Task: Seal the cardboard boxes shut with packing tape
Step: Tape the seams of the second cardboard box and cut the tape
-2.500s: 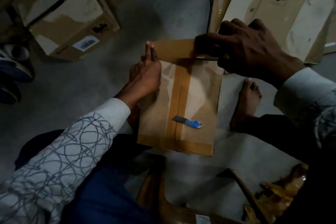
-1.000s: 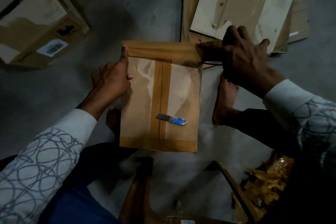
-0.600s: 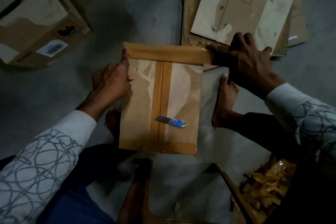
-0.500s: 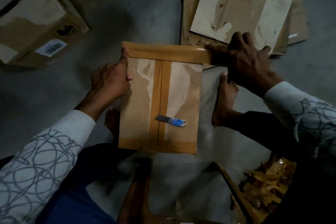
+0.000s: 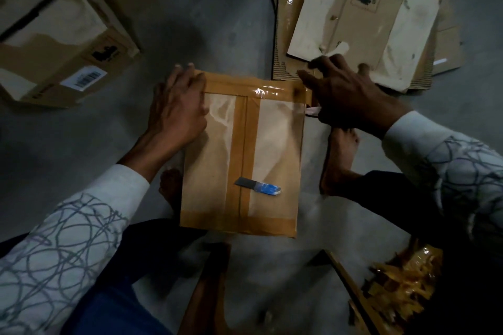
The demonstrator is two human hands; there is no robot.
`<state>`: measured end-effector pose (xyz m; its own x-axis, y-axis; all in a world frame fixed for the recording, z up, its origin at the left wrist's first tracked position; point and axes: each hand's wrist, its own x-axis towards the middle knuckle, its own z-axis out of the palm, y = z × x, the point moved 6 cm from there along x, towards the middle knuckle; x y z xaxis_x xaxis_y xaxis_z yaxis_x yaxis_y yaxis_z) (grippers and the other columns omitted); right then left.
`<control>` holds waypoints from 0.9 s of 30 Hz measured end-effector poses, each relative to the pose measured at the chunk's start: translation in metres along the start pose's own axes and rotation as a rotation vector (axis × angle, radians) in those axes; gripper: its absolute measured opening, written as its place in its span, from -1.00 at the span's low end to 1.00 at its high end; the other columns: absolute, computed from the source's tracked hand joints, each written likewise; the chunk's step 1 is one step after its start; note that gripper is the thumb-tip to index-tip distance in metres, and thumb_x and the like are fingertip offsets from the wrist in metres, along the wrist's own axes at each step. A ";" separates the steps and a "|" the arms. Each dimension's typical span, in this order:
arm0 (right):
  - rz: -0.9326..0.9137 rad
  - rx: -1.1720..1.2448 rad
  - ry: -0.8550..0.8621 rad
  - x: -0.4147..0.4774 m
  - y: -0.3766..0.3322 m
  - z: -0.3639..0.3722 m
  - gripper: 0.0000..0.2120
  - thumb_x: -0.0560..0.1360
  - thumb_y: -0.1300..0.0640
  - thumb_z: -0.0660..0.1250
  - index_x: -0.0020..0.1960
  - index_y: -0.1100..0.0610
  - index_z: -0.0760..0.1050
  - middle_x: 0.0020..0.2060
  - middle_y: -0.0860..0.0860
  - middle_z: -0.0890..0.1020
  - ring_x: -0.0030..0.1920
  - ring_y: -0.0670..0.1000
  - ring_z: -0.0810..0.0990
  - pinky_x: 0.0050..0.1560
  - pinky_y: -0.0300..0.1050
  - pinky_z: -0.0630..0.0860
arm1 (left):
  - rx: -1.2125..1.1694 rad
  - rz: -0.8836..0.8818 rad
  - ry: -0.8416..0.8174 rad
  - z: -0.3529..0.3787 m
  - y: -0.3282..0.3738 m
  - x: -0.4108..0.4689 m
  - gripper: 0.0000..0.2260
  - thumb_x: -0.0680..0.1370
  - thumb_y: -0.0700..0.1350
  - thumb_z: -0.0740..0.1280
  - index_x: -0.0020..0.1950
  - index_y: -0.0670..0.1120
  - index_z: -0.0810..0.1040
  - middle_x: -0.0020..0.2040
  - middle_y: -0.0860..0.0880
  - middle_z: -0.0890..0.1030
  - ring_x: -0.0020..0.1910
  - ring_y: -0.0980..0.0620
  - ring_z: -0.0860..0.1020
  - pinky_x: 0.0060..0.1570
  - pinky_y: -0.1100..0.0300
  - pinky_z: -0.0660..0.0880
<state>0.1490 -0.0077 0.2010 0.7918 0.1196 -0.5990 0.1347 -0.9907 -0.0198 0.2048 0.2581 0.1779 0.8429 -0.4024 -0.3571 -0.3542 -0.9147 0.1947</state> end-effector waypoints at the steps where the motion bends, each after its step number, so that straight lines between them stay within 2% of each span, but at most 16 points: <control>1: -0.062 0.039 0.067 0.001 -0.008 -0.007 -0.26 0.49 0.01 0.44 0.58 0.05 0.20 0.47 0.16 0.27 0.42 0.23 0.26 0.27 0.34 0.40 | -0.054 0.074 0.046 0.000 0.005 0.003 -0.52 0.59 -0.15 0.33 0.50 -0.15 0.37 0.53 -0.19 0.34 0.55 -0.20 0.22 0.49 -0.19 0.19; 4: -0.198 0.265 0.226 0.012 -0.029 -0.017 -0.56 0.59 0.13 0.32 0.46 0.10 0.40 0.29 0.13 0.53 0.18 0.13 0.55 0.07 0.00 0.57 | -0.233 0.174 0.064 0.001 0.020 0.013 -0.65 0.65 -0.11 0.19 0.41 -0.16 0.51 0.37 -0.17 0.55 0.42 -0.20 0.43 0.46 -0.14 0.27; 7: -0.280 0.407 0.269 0.024 -0.058 -0.006 -0.53 0.64 0.12 0.26 0.53 0.13 0.30 0.32 0.16 0.51 0.10 0.08 0.59 -0.06 -0.28 0.45 | -0.302 0.221 0.052 -0.003 0.035 0.026 -0.66 0.64 -0.06 0.17 0.29 -0.14 0.62 0.22 -0.17 0.65 0.22 -0.18 0.58 0.26 0.02 0.43; 9: -0.321 0.482 0.254 0.034 -0.079 0.005 -0.47 0.64 0.05 0.25 0.57 0.12 0.21 0.33 0.21 0.49 0.11 0.11 0.57 -0.01 -0.21 0.43 | -0.328 0.218 0.023 0.003 0.037 0.034 -0.69 0.67 -0.06 0.17 0.25 -0.11 0.64 0.16 -0.15 0.67 0.14 -0.15 0.61 0.11 0.11 0.45; 12: -0.207 0.515 0.265 0.054 -0.084 0.029 -0.50 0.64 -0.03 0.22 0.53 0.10 0.28 0.28 0.20 0.54 0.19 0.19 0.56 0.16 0.01 0.48 | -0.348 0.224 0.014 0.015 0.030 0.043 -0.67 0.66 -0.04 0.14 0.17 -0.15 0.66 0.10 -0.15 0.68 0.09 -0.15 0.61 0.09 0.09 0.44; 14: -0.073 0.532 0.376 0.059 -0.072 0.038 -0.59 0.68 -0.11 0.07 0.39 0.06 0.44 0.15 0.10 0.62 0.09 0.13 0.60 0.11 -0.03 0.44 | -0.316 0.229 0.028 0.021 0.018 0.045 -0.66 0.68 -0.03 0.11 0.10 -0.17 0.64 0.04 -0.16 0.66 0.04 -0.17 0.59 0.10 -0.01 0.45; 16: 0.000 0.496 0.512 0.053 -0.064 0.043 -0.58 0.71 -0.12 -0.08 0.21 0.00 0.51 0.00 0.00 0.62 -0.03 0.03 0.57 0.04 -0.09 0.36 | -0.299 0.181 0.042 0.025 0.004 0.044 -0.65 0.68 -0.02 0.08 0.07 -0.17 0.61 0.01 -0.17 0.63 0.03 -0.19 0.57 0.09 -0.04 0.45; 19: 0.034 0.413 0.562 0.043 -0.062 0.049 -0.62 0.72 -0.09 -0.09 0.14 -0.02 0.48 -0.03 -0.04 0.57 -0.05 -0.01 0.51 0.06 -0.06 0.35 | -0.455 0.018 -0.016 0.032 -0.017 0.041 -0.62 0.69 0.01 0.10 0.11 -0.21 0.61 0.06 -0.20 0.60 0.08 -0.16 0.55 0.08 0.03 0.44; 22: 0.100 0.426 0.589 0.036 -0.053 0.054 -0.67 0.70 -0.07 -0.04 0.09 0.00 0.47 -0.03 -0.03 0.55 -0.01 0.00 0.47 0.08 -0.02 0.36 | -0.708 -0.143 0.001 0.041 -0.028 0.038 -0.59 0.64 0.14 0.12 0.10 -0.11 0.64 0.03 -0.12 0.64 0.04 -0.10 0.60 0.08 -0.06 0.56; 24: 0.129 0.467 0.620 0.033 -0.049 0.057 -0.69 0.70 -0.07 -0.01 0.05 0.02 0.46 -0.05 -0.02 0.53 -0.03 -0.02 0.44 0.07 -0.05 0.37 | -0.845 -0.262 0.085 0.051 -0.031 0.031 -0.62 0.64 0.15 0.13 0.03 -0.07 0.63 -0.07 -0.06 0.64 -0.05 -0.05 0.61 0.01 -0.07 0.57; 27: 0.168 0.507 0.660 0.037 -0.049 0.061 -0.70 0.69 -0.08 0.02 0.01 0.01 0.48 -0.10 -0.04 0.52 -0.06 -0.03 0.42 0.04 -0.06 0.37 | -0.972 -0.384 0.261 0.056 -0.032 0.026 -0.65 0.62 0.14 0.15 -0.07 -0.04 0.62 -0.18 -0.01 0.62 -0.17 0.00 0.58 -0.10 0.03 0.55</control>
<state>0.1348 0.0414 0.1309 0.9839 -0.1745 -0.0390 -0.1745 -0.8889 -0.4235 0.2151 0.2746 0.1111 0.9303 0.0304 -0.3656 0.3290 -0.5102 0.7946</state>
